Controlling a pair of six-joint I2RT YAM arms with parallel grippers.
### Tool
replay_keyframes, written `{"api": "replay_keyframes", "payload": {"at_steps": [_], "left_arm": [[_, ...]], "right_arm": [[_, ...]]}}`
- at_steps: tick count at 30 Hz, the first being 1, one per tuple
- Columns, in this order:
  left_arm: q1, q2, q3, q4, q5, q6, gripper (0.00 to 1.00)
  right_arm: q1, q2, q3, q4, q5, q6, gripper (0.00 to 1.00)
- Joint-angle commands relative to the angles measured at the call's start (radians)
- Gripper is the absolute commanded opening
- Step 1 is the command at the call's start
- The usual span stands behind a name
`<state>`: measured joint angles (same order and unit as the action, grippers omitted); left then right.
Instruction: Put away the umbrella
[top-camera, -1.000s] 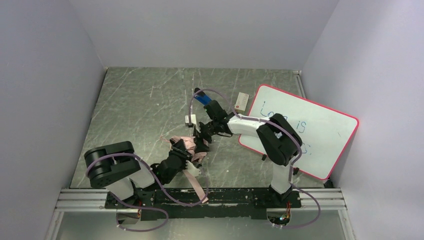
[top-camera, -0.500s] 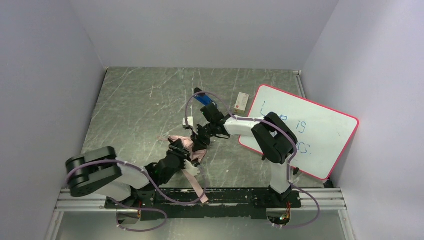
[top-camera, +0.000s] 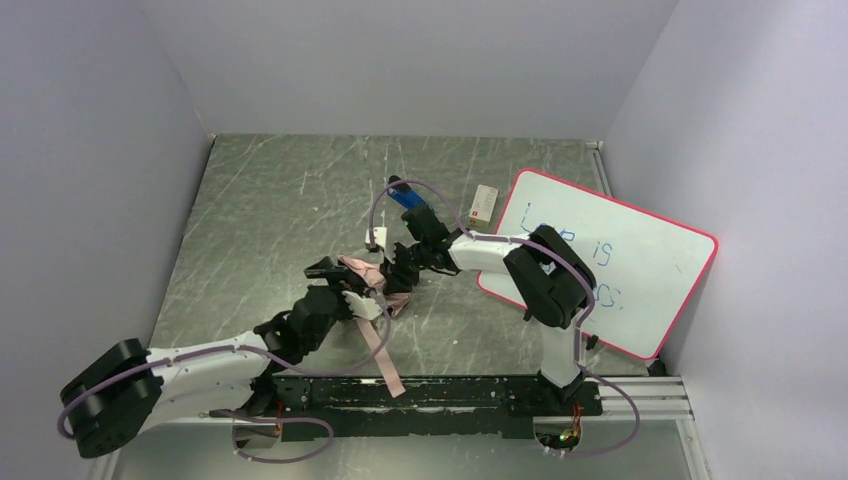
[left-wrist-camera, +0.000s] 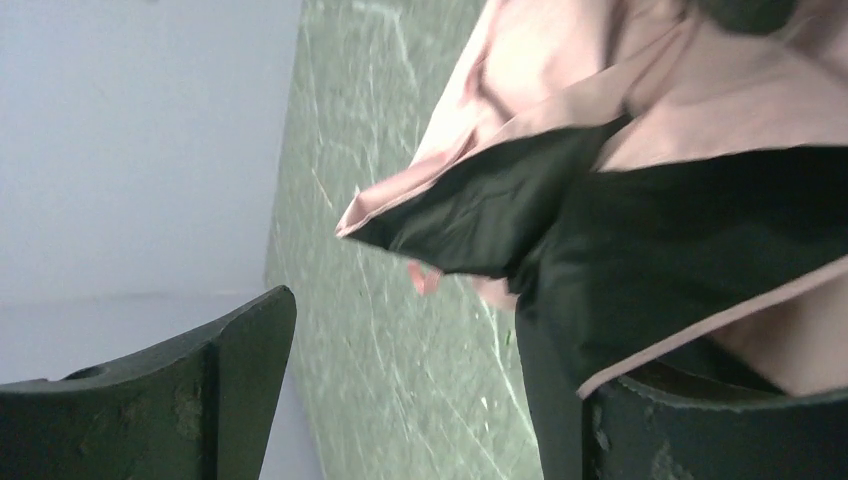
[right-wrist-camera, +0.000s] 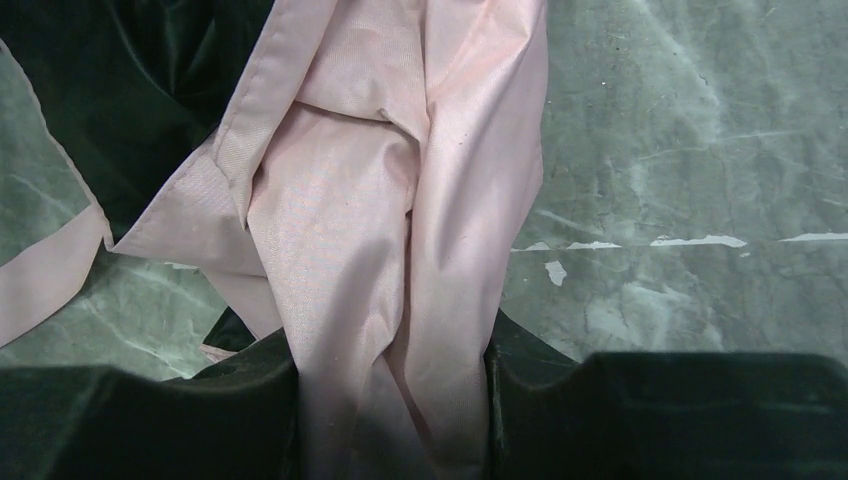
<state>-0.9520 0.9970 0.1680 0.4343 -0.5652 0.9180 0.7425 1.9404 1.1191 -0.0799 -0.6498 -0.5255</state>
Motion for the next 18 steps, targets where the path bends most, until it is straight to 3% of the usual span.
{"api": "replay_keyframes", "payload": {"at_steps": [1,6,11,15,18], "left_arm": [[0.111,-0.095,0.059,-0.258,0.058,-0.126,0.82],[0.241,-0.151,0.113,-0.503,0.232,-0.151,0.80],[0.366,-0.132,0.189,-0.616,0.395,-0.122,0.81],[0.586,-0.059,0.350,-0.733,0.647,-0.138,0.81],[0.808,0.054,0.508,-0.841,0.934,-0.137,0.80]], "right_arm": [[0.000,0.009,-0.036,-0.002,0.120,-0.023,0.05],[0.010,0.022,-0.036,0.000,0.137,-0.017,0.04],[0.019,0.006,-0.060,0.020,0.142,-0.012,0.04],[0.037,-0.011,-0.086,0.034,0.155,-0.027,0.04],[0.067,-0.019,-0.098,0.034,0.187,-0.050,0.04]]}}
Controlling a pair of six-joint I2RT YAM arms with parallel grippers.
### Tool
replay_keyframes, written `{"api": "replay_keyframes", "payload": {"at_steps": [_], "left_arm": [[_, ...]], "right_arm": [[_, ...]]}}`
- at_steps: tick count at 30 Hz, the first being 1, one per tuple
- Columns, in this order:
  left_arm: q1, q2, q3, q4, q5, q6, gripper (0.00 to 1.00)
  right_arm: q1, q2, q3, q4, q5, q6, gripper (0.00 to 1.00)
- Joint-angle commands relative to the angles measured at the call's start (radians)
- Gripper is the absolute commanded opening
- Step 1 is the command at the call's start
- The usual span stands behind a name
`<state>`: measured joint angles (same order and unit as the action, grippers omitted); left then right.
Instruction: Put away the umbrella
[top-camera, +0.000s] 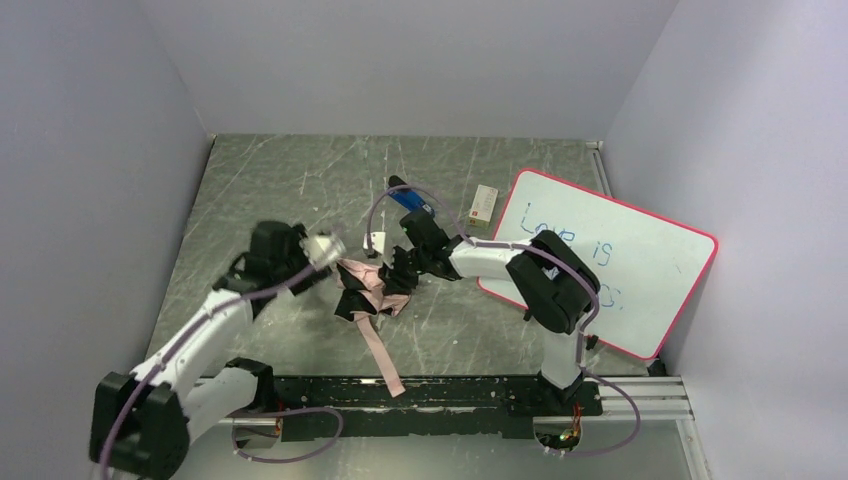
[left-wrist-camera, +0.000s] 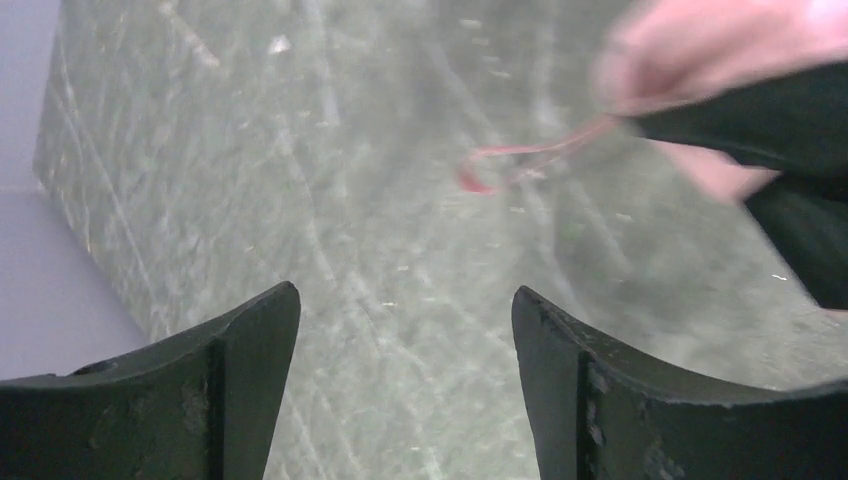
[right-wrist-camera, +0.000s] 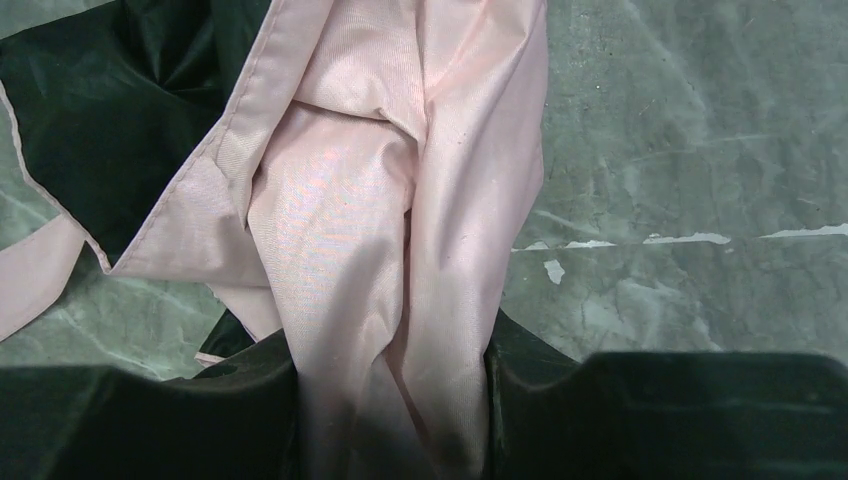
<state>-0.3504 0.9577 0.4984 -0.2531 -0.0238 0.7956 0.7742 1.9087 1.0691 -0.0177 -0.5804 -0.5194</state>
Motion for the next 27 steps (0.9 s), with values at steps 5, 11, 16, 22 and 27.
{"api": "replay_keyframes", "payload": {"at_steps": [5,11,16,22,27], "left_arm": [[0.474,0.387,0.467,-0.458,0.803,0.074,0.77],[0.500,0.647,0.680,-0.878,1.061,0.389,0.76],[0.482,0.586,0.642,-0.855,1.099,0.417,0.85],[0.335,0.497,0.539,-0.653,0.998,0.280,0.88],[0.248,0.475,0.470,-0.492,0.921,0.186,0.88]], "right_arm": [[0.098,-0.011,-0.086,-0.003,0.212,-0.114,0.04],[0.173,-0.042,-0.152,0.029,0.346,-0.199,0.05],[0.198,-0.092,-0.224,0.130,0.394,-0.191,0.05],[0.239,-0.116,-0.280,0.195,0.459,-0.214,0.05],[0.262,-0.136,-0.314,0.250,0.475,-0.207,0.05]]}}
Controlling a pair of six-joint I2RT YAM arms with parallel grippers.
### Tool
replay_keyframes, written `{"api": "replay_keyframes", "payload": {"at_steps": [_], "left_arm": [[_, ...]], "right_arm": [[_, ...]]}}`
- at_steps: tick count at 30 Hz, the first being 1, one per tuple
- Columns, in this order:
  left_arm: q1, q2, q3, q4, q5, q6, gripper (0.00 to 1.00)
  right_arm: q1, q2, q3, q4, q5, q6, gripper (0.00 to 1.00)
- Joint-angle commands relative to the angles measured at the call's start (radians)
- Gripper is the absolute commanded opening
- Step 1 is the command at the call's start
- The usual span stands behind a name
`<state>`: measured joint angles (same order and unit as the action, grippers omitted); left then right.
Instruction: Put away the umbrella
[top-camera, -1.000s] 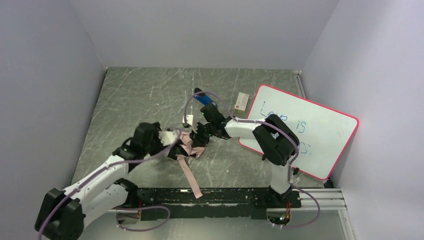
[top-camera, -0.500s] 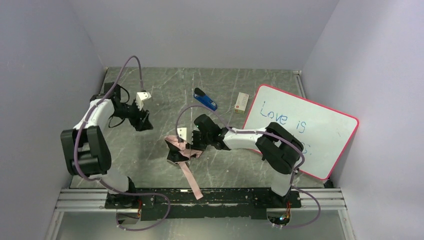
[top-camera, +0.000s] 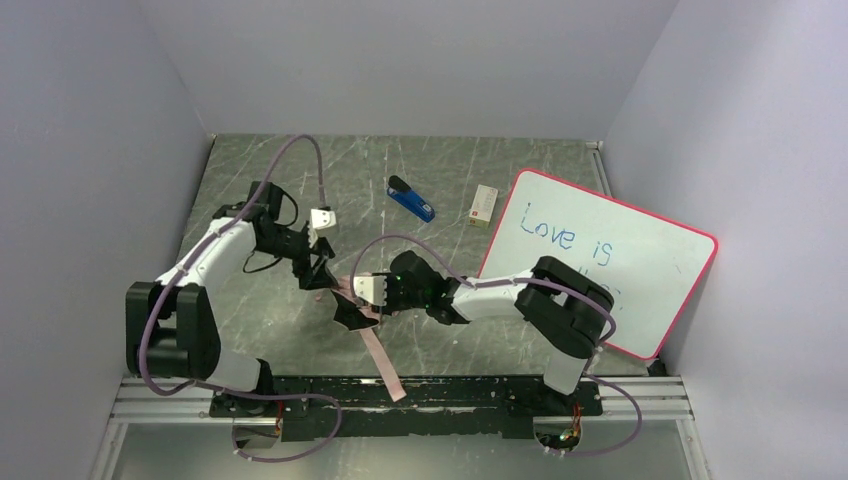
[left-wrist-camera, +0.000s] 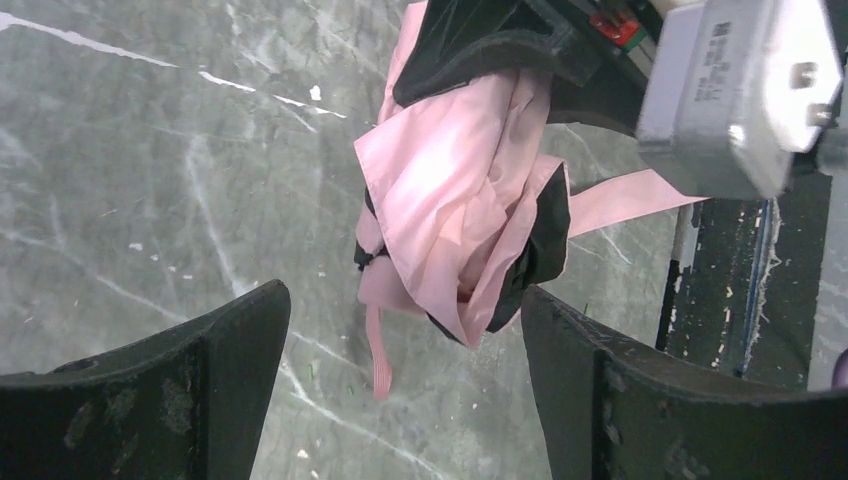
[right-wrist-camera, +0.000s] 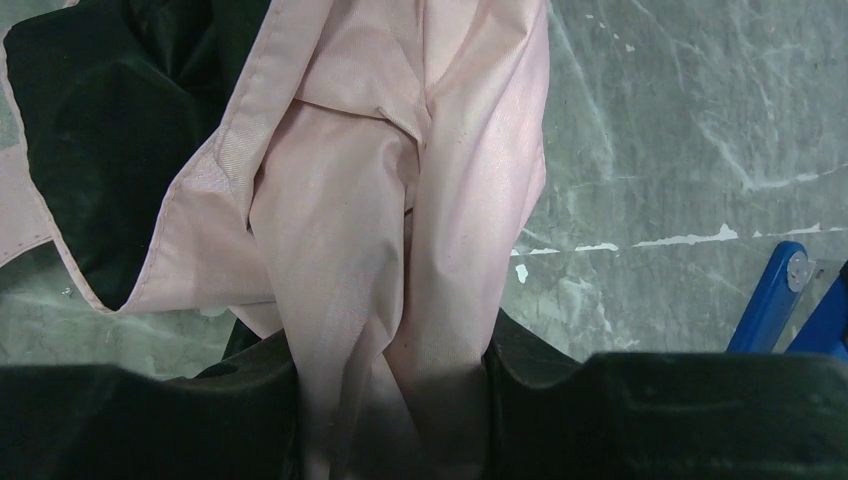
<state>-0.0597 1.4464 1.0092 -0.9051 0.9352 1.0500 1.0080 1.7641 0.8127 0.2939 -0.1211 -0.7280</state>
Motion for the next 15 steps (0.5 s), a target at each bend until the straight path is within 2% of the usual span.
{"api": "replay_keyframes", "payload": {"at_steps": [1,9,15], "left_arm": [[-0.052,-0.008,-0.045,0.181,-0.045,-0.077,0.88],[-0.127,0.077,-0.024,0.195,-0.062,-0.067,0.89],[-0.196,0.150,-0.019,0.174,-0.072,-0.030,0.85]], "right_arm": [[0.033,0.009,-0.060,-0.058,0.020,-0.002,0.05],[0.050,0.017,-0.058,-0.060,0.038,-0.036,0.05],[0.050,0.009,-0.063,-0.052,0.041,-0.040,0.05]]}}
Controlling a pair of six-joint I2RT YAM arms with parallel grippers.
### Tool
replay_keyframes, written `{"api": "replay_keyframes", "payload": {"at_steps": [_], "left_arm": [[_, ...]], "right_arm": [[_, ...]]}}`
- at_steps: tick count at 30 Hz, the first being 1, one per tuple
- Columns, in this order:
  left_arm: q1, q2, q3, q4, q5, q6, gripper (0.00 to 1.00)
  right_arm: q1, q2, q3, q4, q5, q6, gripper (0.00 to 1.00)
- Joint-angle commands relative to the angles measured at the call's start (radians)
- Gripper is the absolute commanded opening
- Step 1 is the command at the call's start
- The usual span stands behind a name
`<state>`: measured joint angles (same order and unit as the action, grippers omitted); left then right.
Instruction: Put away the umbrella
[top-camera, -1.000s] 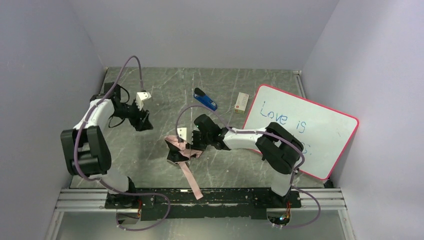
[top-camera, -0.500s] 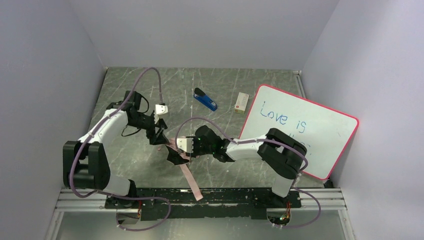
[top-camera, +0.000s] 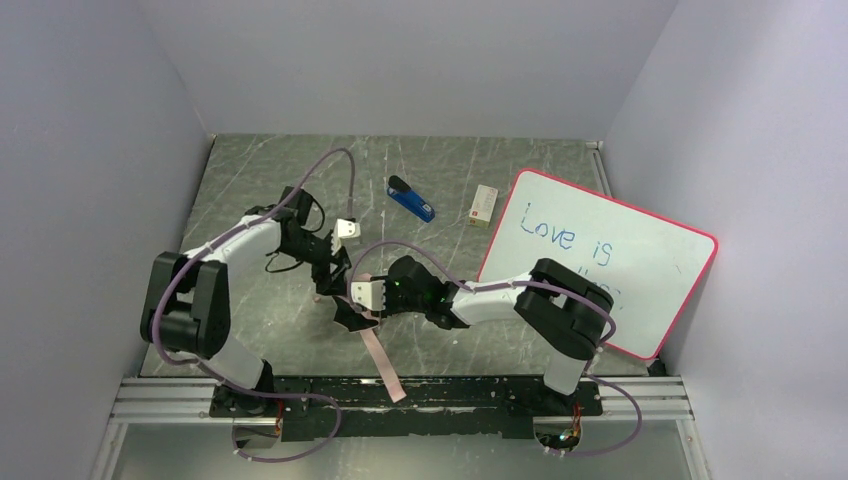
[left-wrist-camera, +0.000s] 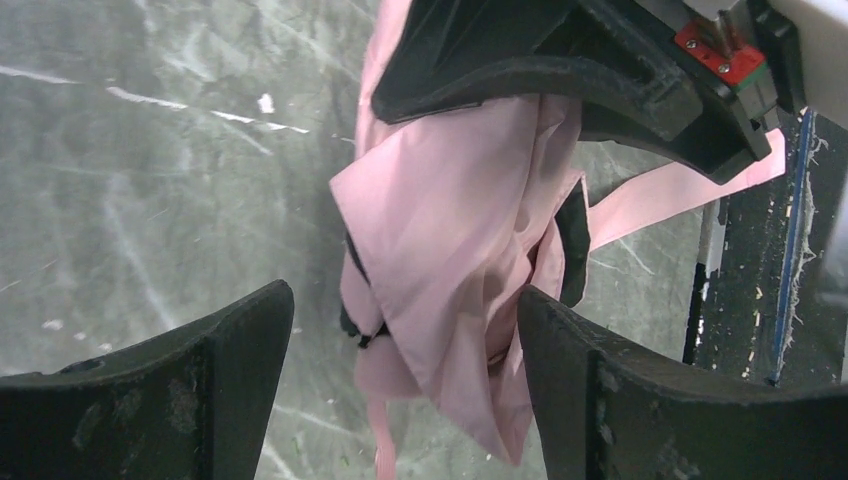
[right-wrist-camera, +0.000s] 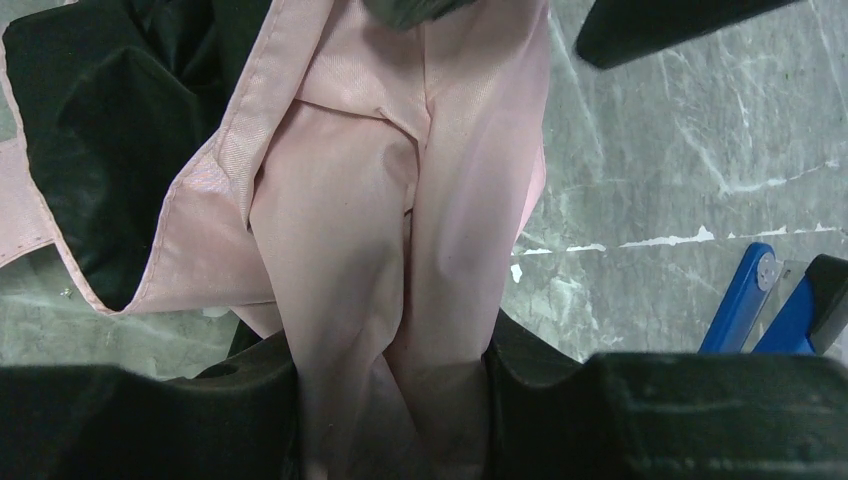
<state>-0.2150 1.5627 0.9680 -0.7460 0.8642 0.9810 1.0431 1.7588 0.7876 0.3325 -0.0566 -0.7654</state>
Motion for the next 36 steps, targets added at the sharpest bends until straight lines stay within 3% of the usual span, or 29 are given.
{"api": "replay_keyframes", "payload": {"at_steps": [1,24,31,34,36], "left_arm": [[-0.052,0.049,0.019,0.011,-0.007,0.045,0.84],[-0.163,0.184,-0.074,0.074,-0.150,0.013,0.46],[-0.183,0.210,-0.081,0.089,-0.201,-0.023,0.08],[-0.184,0.213,-0.084,0.104,-0.226,-0.044,0.05],[-0.184,0.220,-0.083,0.119,-0.251,-0.061,0.05]], "right_arm": [[0.016,0.014,-0.037,-0.092,-0.023,-0.004,0.05],[0.019,0.005,-0.057,-0.043,-0.007,-0.002,0.05],[0.019,-0.004,-0.061,-0.021,-0.002,0.004,0.06],[0.019,-0.021,-0.071,-0.001,0.004,0.012,0.11],[0.020,-0.042,-0.078,0.008,0.006,0.028,0.21]]}}
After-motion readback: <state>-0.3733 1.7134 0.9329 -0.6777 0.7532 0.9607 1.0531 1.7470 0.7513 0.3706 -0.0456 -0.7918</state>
